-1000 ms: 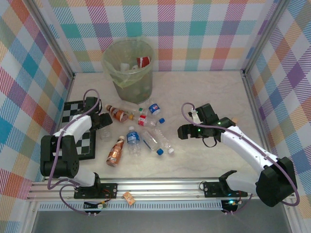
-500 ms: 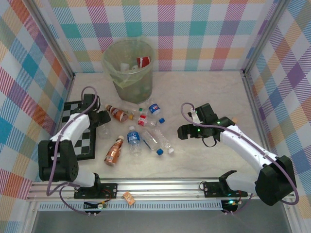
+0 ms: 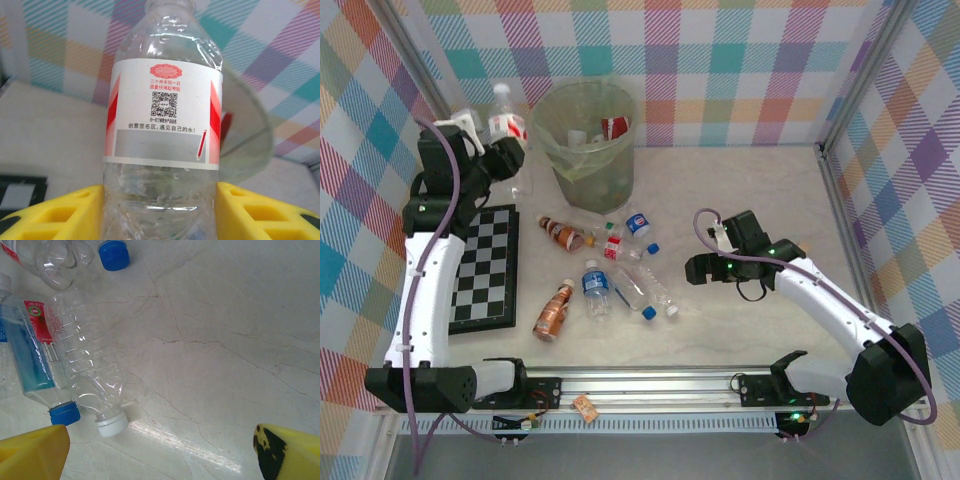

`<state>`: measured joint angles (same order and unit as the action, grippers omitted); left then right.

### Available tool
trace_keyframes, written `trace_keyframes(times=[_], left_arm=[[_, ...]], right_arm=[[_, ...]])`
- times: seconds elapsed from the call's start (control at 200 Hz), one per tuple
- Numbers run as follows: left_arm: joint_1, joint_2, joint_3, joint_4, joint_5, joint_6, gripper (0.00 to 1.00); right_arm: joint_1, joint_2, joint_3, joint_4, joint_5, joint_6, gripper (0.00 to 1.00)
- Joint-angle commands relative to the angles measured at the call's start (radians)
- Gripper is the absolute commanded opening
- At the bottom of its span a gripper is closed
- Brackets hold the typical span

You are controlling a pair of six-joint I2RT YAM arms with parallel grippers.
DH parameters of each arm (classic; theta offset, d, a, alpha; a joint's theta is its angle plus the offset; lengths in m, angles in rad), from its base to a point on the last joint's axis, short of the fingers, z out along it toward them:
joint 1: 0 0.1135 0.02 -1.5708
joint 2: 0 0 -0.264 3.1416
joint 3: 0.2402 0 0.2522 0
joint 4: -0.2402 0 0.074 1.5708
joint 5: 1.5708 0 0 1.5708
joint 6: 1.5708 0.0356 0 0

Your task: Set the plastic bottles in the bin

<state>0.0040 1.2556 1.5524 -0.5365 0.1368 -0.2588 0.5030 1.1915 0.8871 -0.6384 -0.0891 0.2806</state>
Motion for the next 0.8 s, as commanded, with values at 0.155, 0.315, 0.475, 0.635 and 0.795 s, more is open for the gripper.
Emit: trace_keyframes(times=[0.155, 0.315, 0.475, 0.635, 0.795], left_arm=[[-0.045, 0.207, 0.21, 0.25, 0.132, -0.011, 0.51], [-0.072, 0.374, 0.36, 0.289, 0.156, -0.02, 0.5], [-0.109, 0.533, 0.476, 0.268, 0.108, 0.025, 0.51], [-0.113, 0.658, 0.554, 0.212, 0.091, 0.068, 0.51], [-0.122, 0.686, 0.521, 0.209, 0.104, 0.091, 0.53]], right_arm=[[-0.002, -0.063, -0.011, -0.027, -0.006, 0.042, 0.94], [-0.003, -0.107, -0.038, -0.036, -0.001, 0.059, 0.94], [-0.003, -0.143, -0.049, -0.052, -0.008, 0.068, 0.94], [-0.003, -0.176, -0.061, -0.076, 0.006, 0.063, 0.94], [-0.003, -0.194, -0.076, -0.076, 0.014, 0.068, 0.94]])
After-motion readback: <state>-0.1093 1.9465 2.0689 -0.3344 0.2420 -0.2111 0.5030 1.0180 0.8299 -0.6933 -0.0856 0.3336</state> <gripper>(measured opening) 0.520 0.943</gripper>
